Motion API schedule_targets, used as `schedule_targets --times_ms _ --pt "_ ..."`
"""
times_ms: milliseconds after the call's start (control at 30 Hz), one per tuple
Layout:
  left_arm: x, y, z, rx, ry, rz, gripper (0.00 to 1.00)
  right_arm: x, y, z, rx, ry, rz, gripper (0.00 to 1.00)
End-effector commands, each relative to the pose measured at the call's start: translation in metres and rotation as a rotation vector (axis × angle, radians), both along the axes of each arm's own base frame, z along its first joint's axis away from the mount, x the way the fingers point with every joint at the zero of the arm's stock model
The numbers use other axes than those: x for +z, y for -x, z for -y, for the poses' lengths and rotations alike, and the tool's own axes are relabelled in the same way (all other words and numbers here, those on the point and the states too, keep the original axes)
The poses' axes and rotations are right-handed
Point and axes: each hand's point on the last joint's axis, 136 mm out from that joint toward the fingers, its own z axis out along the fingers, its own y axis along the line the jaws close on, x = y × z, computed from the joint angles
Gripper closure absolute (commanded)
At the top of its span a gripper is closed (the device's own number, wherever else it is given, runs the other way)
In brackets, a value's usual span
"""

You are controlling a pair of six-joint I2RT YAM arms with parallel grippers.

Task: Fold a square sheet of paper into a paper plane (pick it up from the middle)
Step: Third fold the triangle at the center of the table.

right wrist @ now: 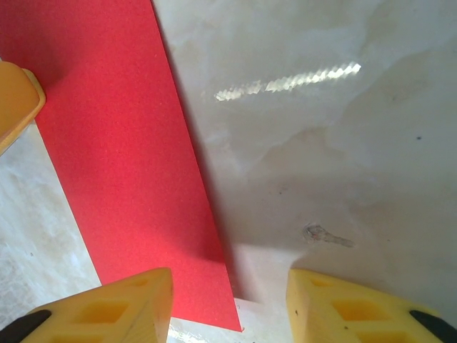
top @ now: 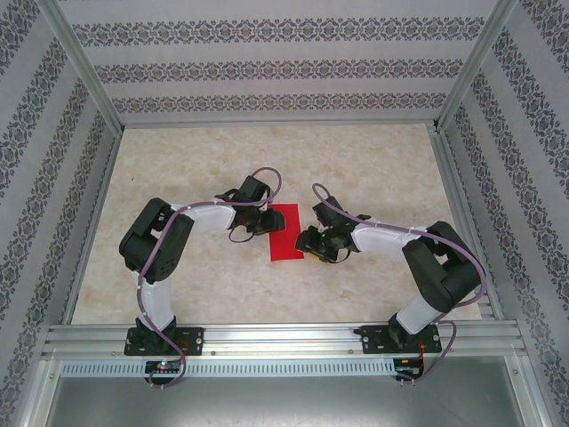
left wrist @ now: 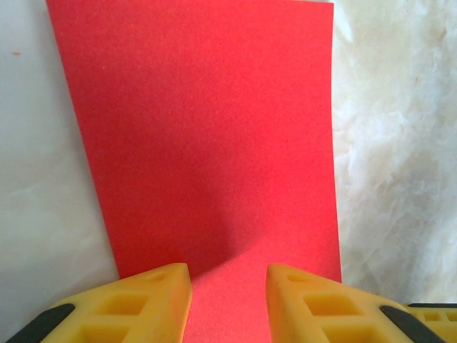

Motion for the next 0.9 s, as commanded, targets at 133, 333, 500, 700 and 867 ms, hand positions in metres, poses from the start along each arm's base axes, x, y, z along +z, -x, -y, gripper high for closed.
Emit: schedule_targets --times_ms 133,333,500,700,867 --pt "-0.027 0.017 -0.023 0.024 -0.117 -0.058 0.64 0.010 -0.011 -0.033 0.055 -0.136 0.065 0.59" --pt "-0.029 0.018 -0.023 0.025 -0.120 -0.062 0.64 0.015 -0.007 -0.035 0.059 -0.152 0.067 0.66" --pt "-0.030 0.018 -0.024 0.027 -0.121 -0.063 0.64 0.016 -0.004 -0.032 0.057 -0.139 0.066 0.66" --pt "-0.031 0.019 -0.024 0.029 -0.124 -0.065 0.64 0.017 0.003 -0.025 0.042 -0.131 0.064 0.61" --pt "-0.030 0.018 -0.023 0.030 -0.118 -0.064 0.64 0.021 0.009 -0.036 0.073 -0.209 0.065 0.56"
